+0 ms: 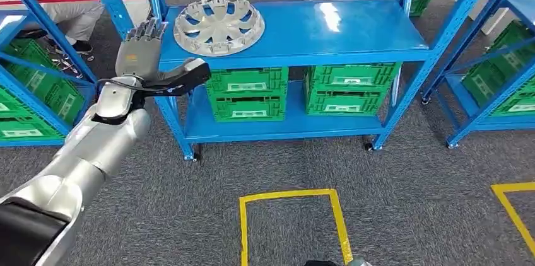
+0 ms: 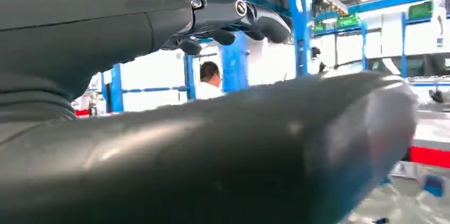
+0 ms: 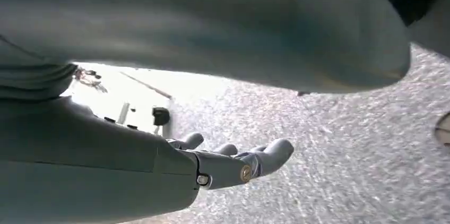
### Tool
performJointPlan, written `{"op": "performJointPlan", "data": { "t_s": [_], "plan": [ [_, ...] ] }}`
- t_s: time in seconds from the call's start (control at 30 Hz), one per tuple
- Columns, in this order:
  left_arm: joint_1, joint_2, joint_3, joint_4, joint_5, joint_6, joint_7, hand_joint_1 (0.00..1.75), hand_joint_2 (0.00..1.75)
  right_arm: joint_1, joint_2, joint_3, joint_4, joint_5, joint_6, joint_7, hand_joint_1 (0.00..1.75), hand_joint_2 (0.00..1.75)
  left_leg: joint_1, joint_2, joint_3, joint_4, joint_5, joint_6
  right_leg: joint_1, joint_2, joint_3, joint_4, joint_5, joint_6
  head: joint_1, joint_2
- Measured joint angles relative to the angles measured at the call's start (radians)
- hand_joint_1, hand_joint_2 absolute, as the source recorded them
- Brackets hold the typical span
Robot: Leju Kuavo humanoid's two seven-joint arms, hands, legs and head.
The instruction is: Take the parts from the cabinet and place them on the table.
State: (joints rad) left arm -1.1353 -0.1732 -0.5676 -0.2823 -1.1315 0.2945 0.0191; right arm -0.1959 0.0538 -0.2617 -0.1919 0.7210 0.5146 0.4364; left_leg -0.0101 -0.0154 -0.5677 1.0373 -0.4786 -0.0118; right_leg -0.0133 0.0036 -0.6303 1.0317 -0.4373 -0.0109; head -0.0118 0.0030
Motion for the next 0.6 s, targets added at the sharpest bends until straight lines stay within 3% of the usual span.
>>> {"op": "performJointPlan", "data": {
  "t_s": [0.07, 0.13, 0.17, 0.2, 0.23, 0.27, 0.33, 0.37, 0.4, 0.43, 0.47, 0.5, 0.53, 0.57, 0.6],
  "plan": [
    [-0.001, 0.002, 0.0, -0.002, 0.0, 0.0, 0.002, 0.0, 0.0, -0.002, 0.001, 0.0, 0.0, 0.0, 0.0, -0.002, 0.0, 0.0, 0.003, 0.005, -0.024, 0.051, -0.011, -0.007, -0.004, 0.0, 0.02, -0.006, -0.005, -0.011, -0.004, 0.0],
    [-0.002, 0.003, -0.001, 0.0, -0.002, 0.0, 0.005, 0.0, 0.0, -0.004, 0.0, 0.0, 0.0, 0.002, 0.0, -0.003, 0.0, 0.0, 0.008, 0.007, -0.108, 0.187, -0.056, -0.02, -0.004, 0.0, 0.029, -0.006, -0.015, -0.019, -0.004, 0.0],
    [0.002, 0.003, -0.002, 0.001, -0.003, -0.003, 0.008, 0.0, 0.0, -0.004, 0.001, 0.0, 0.0, 0.002, 0.0, -0.003, 0.0, 0.0, 0.01, 0.008, -0.155, 0.253, -0.085, -0.02, -0.004, 0.0, 0.034, -0.006, -0.022, -0.019, -0.004, 0.0],
    [0.006, 0.003, -0.003, 0.003, -0.007, -0.005, 0.011, 0.0, 0.0, -0.003, 0.001, 0.0, 0.0, 0.002, 0.0, -0.002, 0.0, 0.0, 0.012, 0.009, -0.189, 0.291, -0.095, -0.021, -0.004, 0.001, 0.04, -0.005, -0.028, -0.019, -0.004, 0.0],
    [0.01, 0.004, -0.004, 0.004, -0.01, -0.008, 0.011, 0.0, 0.0, -0.001, 0.001, 0.0, 0.0, 0.003, 0.0, -0.001, 0.0, 0.0, 0.013, 0.009, -0.2, 0.285, -0.079, -0.02, -0.005, 0.002, 0.048, -0.005, -0.034, -0.018, -0.004, 0.0],
    [0.011, 0.004, -0.006, 0.005, -0.012, -0.011, 0.012, 0.0, 0.0, 0.0, 0.001, 0.0, 0.0, 0.004, 0.0, 0.0, 0.0, 0.0, 0.014, 0.01, -0.19, 0.235, -0.034, -0.018, -0.005, 0.003, 0.058, -0.005, -0.041, -0.016, -0.004, 0.0],
    [0.008, 0.006, -0.008, 0.004, -0.015, -0.013, 0.014, 0.0, 0.0, 0.0, 0.001, 0.0, 0.0, 0.005, 0.0, -0.001, 0.0, 0.0, 0.013, 0.01, -0.123, 0.06, 0.083, -0.012, -0.005, 0.004, 0.082, -0.006, -0.057, -0.011, -0.004, 0.0],
    [0.006, 0.008, -0.009, 0.005, -0.016, -0.014, 0.014, 0.0, 0.0, -0.001, 0.001, 0.0, 0.0, 0.005, 0.0, -0.001, 0.0, 0.0, 0.011, 0.01, -0.104, -0.005, 0.114, -0.005, -0.004, 0.004, 0.088, -0.006, -0.064, -0.007, -0.004, 0.0],
    [0.003, 0.009, -0.011, 0.006, -0.019, -0.016, 0.015, 0.0, 0.0, -0.002, 0.001, 0.0, 0.0, 0.005, -0.001, -0.001, 0.0, 0.0, 0.004, 0.011, -0.1, -0.016, 0.064, -0.004, -0.001, 0.006, 0.089, -0.004, -0.07, 0.002, -0.005, 0.0],
    [0.002, 0.008, -0.015, 0.005, -0.021, -0.021, 0.015, 0.0, 0.0, -0.004, 0.001, 0.0, 0.0, 0.005, -0.001, -0.001, 0.0, 0.0, 0.003, 0.01, -0.088, -0.01, 0.057, 0.003, -0.001, 0.004, 0.088, -0.011, -0.076, 0.01, -0.003, 0.0],
    [0.004, 0.007, -0.017, 0.004, -0.021, -0.021, 0.016, 0.0, 0.0, -0.004, 0.001, 0.0, 0.0, 0.006, -0.002, 0.0, 0.0, 0.0, 0.004, 0.01, -0.087, -0.023, 0.076, 0.012, -0.001, 0.003, 0.098, -0.001, -0.069, 0.016, -0.003, 0.0],
    [0.004, 0.006, -0.018, 0.004, -0.021, -0.022, 0.016, 0.0, 0.0, -0.003, 0.001, 0.0, 0.0, 0.006, -0.002, -0.001, 0.0, 0.0, 0.004, 0.01, -0.084, -0.023, 0.073, 0.022, 0.0, 0.002, 0.103, -0.003, -0.065, 0.021, -0.002, 0.0],
    [0.003, 0.006, -0.018, 0.003, -0.021, -0.021, 0.017, 0.0, 0.0, -0.004, 0.001, 0.0, 0.0, 0.006, -0.002, -0.001, 0.0, 0.0, 0.008, 0.01, -0.063, -0.026, 0.079, 0.028, -0.001, 0.002, 0.101, 0.003, -0.076, 0.025, -0.003, 0.0],
    [0.001, 0.006, -0.018, 0.002, -0.021, -0.021, 0.019, 0.0, 0.0, -0.004, 0.001, 0.0, 0.0, 0.006, -0.002, -0.001, 0.0, 0.0, 0.009, 0.01, -0.057, -0.029, 0.077, 0.033, -0.004, 0.0, 0.095, 0.028, -0.084, 0.027, -0.003, 0.0],
    [-0.003, 0.004, -0.018, 0.003, -0.021, -0.022, 0.02, 0.0, 0.0, -0.006, 0.002, 0.0, 0.0, 0.006, -0.002, -0.003, 0.0, 0.0, 0.01, 0.01, -0.053, -0.029, 0.073, 0.039, -0.004, 0.0, 0.058, 0.088, -0.099, 0.031, -0.001, 0.0]
  ]
}}
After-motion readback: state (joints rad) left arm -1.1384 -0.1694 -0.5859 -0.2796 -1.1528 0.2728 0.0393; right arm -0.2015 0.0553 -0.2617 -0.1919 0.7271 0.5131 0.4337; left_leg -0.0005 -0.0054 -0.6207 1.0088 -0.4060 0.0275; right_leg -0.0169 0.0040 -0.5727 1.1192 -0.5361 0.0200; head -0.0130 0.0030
